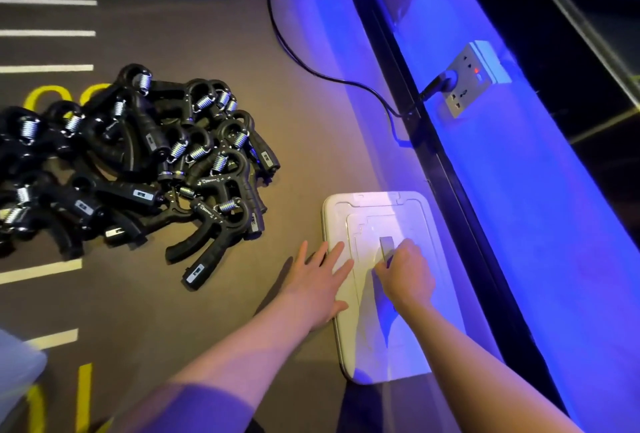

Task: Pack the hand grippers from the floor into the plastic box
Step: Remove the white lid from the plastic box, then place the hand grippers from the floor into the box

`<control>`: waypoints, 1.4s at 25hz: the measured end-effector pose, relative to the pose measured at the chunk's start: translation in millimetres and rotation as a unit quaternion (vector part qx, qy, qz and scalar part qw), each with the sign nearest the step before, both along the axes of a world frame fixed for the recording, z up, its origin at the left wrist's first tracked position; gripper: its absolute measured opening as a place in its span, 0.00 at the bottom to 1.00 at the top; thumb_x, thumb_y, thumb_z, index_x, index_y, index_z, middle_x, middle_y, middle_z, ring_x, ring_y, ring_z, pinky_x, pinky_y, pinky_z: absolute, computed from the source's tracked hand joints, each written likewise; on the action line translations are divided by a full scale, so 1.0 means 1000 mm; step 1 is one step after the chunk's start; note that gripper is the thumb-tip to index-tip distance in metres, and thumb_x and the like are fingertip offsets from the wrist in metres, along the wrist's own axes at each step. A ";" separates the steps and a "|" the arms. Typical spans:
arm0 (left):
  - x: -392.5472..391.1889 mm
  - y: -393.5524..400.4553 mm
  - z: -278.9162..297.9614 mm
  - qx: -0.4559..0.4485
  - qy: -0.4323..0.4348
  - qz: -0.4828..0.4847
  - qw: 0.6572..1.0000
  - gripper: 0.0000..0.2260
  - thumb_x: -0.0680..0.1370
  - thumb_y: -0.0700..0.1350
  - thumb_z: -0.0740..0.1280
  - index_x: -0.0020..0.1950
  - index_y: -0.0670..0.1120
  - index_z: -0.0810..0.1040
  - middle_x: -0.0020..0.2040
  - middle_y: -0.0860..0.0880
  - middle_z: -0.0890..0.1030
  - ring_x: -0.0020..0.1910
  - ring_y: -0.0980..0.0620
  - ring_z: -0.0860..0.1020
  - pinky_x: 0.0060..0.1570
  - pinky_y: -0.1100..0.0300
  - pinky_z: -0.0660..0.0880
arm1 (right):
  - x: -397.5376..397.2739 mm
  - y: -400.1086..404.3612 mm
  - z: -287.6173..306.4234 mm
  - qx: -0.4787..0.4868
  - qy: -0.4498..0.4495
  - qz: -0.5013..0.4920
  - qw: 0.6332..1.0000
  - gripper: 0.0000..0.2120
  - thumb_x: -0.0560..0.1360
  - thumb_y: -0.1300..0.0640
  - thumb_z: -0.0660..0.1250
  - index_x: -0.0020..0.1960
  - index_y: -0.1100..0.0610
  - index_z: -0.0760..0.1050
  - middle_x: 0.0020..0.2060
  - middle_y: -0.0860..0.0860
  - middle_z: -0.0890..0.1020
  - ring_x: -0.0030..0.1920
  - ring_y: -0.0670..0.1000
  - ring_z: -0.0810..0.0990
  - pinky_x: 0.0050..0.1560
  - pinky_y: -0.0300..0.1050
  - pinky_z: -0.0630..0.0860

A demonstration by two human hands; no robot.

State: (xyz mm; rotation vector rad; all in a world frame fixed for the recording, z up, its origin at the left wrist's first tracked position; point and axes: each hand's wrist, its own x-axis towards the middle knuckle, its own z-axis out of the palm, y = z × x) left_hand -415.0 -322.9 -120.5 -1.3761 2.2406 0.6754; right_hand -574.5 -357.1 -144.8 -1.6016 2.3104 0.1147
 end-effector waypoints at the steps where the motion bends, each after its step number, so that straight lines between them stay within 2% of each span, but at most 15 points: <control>1: 0.006 -0.001 0.008 -0.029 0.013 0.020 0.999 0.30 0.80 0.58 0.50 0.76 0.49 0.40 0.76 0.45 0.37 0.75 0.45 0.39 0.71 0.42 0.39 | 0.007 -0.002 0.007 -0.019 0.002 0.020 1.000 0.12 0.76 0.55 0.63 0.55 0.59 0.68 0.52 0.55 0.75 0.53 0.58 0.75 0.41 0.48 0.70; 4: 0.032 0.000 0.039 -0.110 0.036 0.090 0.989 0.31 0.80 0.59 0.48 0.76 0.46 0.41 0.77 0.44 0.40 0.75 0.45 0.42 0.71 0.44 0.40 | 0.047 -0.010 0.038 -0.100 -0.061 0.085 0.989 0.17 0.77 0.52 0.62 0.62 0.57 0.67 0.59 0.55 0.73 0.60 0.57 0.72 0.45 0.47 0.68; 7: 0.071 0.009 0.072 -0.183 0.049 0.179 0.965 0.32 0.79 0.61 0.47 0.76 0.45 0.41 0.77 0.44 0.41 0.75 0.47 0.42 0.71 0.45 0.39 | 0.103 -0.015 0.075 -0.175 -0.141 0.143 0.964 0.19 0.77 0.52 0.63 0.65 0.55 0.66 0.62 0.52 0.73 0.60 0.54 0.73 0.45 0.42 0.65; 10: 0.122 0.031 0.103 -0.232 0.031 0.258 0.937 0.32 0.79 0.61 0.46 0.76 0.45 0.41 0.77 0.46 0.41 0.75 0.49 0.42 0.72 0.47 0.39 | 0.166 -0.008 0.108 -0.231 -0.203 0.222 0.925 0.18 0.77 0.50 0.62 0.64 0.54 0.67 0.60 0.51 0.74 0.60 0.52 0.74 0.46 0.44 0.68; 14: 0.191 0.087 0.136 -0.276 0.031 0.349 0.895 0.30 0.79 0.60 0.48 0.76 0.47 0.45 0.77 0.48 0.44 0.75 0.51 0.43 0.73 0.51 0.40 | 0.246 0.033 0.149 -0.248 -0.281 0.333 0.865 0.19 0.76 0.51 0.63 0.65 0.55 0.67 0.59 0.51 0.74 0.59 0.53 0.73 0.49 0.48 0.71; 19: 0.264 0.161 0.147 -0.322 -0.009 0.434 0.841 0.31 0.79 0.60 0.49 0.76 0.45 0.49 0.77 0.47 0.46 0.75 0.49 0.45 0.71 0.49 0.42 | 0.321 0.092 0.165 -0.227 -0.283 0.437 0.823 0.24 0.77 0.48 0.60 0.70 0.55 0.62 0.65 0.50 0.71 0.64 0.51 0.71 0.51 0.49 0.73; 21: 0.293 0.193 0.143 -0.295 -0.050 0.448 0.843 0.32 0.78 0.62 0.47 0.76 0.45 0.49 0.77 0.46 0.45 0.75 0.48 0.45 0.71 0.46 0.42 | 0.347 0.113 0.163 -0.202 -0.281 0.477 0.808 0.26 0.78 0.47 0.59 0.73 0.54 0.59 0.67 0.50 0.70 0.66 0.50 0.68 0.54 0.50 0.72; 23: 0.325 0.230 0.133 -0.270 -0.090 0.409 0.867 0.35 0.76 0.64 0.42 0.75 0.43 0.53 0.77 0.43 0.48 0.75 0.44 0.49 0.70 0.42 0.48 | 0.368 0.132 0.157 -0.169 -0.269 0.519 0.794 0.28 0.78 0.47 0.58 0.75 0.54 0.56 0.69 0.50 0.68 0.68 0.50 0.66 0.55 0.49 0.71; 26: 0.369 0.279 0.117 -0.263 -0.124 0.360 0.886 0.37 0.77 0.64 0.41 0.65 0.38 0.73 0.68 0.37 0.69 0.65 0.38 0.70 0.58 0.34 0.67 | 0.386 0.146 0.142 -0.129 -0.242 0.562 0.780 0.30 0.79 0.46 0.56 0.76 0.54 0.51 0.71 0.50 0.64 0.70 0.50 0.64 0.56 0.47 0.70; 28: 0.394 0.299 0.105 -0.228 -0.157 0.372 0.886 0.37 0.78 0.63 0.40 0.62 0.38 0.76 0.65 0.37 0.73 0.62 0.37 0.74 0.54 0.33 0.69 | 0.396 0.150 0.129 -0.094 -0.220 0.577 0.781 0.31 0.79 0.46 0.56 0.77 0.54 0.48 0.73 0.50 0.61 0.71 0.51 0.62 0.59 0.47 0.69; 30: 0.412 0.304 0.100 -0.226 -0.154 0.377 0.885 0.38 0.78 0.64 0.39 0.62 0.38 0.76 0.64 0.37 0.74 0.61 0.38 0.74 0.55 0.33 0.68 | 0.403 0.152 0.116 -0.053 -0.224 0.588 0.775 0.30 0.79 0.47 0.56 0.77 0.55 0.50 0.73 0.50 0.60 0.72 0.50 0.60 0.64 0.45 0.65; 31: 0.419 0.306 0.097 -0.232 -0.143 0.376 0.886 0.37 0.78 0.64 0.40 0.61 0.38 0.76 0.64 0.37 0.74 0.62 0.38 0.74 0.56 0.34 0.68 | 0.405 0.152 0.110 -0.035 -0.252 0.579 0.775 0.28 0.80 0.47 0.56 0.76 0.56 0.54 0.72 0.50 0.63 0.71 0.49 0.62 0.64 0.42 0.64; 33: 0.427 0.311 0.089 -0.258 -0.116 0.372 0.884 0.35 0.78 0.64 0.42 0.61 0.39 0.76 0.63 0.39 0.75 0.61 0.40 0.74 0.61 0.39 0.66 | 0.403 0.148 0.098 -0.012 -0.359 0.499 0.789 0.25 0.78 0.45 0.55 0.71 0.56 0.65 0.65 0.49 0.72 0.65 0.46 0.70 0.61 0.33 0.64; 34: 0.427 0.314 0.086 -0.271 -0.094 0.384 0.878 0.34 0.78 0.63 0.44 0.61 0.40 0.76 0.61 0.40 0.76 0.59 0.41 0.75 0.63 0.42 0.64 | 0.400 0.142 0.091 -0.008 -0.413 0.440 0.798 0.24 0.77 0.44 0.53 0.67 0.55 0.69 0.61 0.47 0.75 0.62 0.45 0.72 0.61 0.33 0.66; 35: 0.427 0.316 0.081 -0.279 -0.070 0.395 0.872 0.33 0.78 0.63 0.44 0.59 0.40 0.77 0.58 0.42 0.78 0.57 0.42 0.77 0.63 0.45 0.63 | 0.396 0.135 0.085 -0.008 -0.449 0.383 0.808 0.24 0.76 0.43 0.52 0.64 0.54 0.72 0.59 0.47 0.77 0.60 0.45 0.74 0.62 0.37 0.68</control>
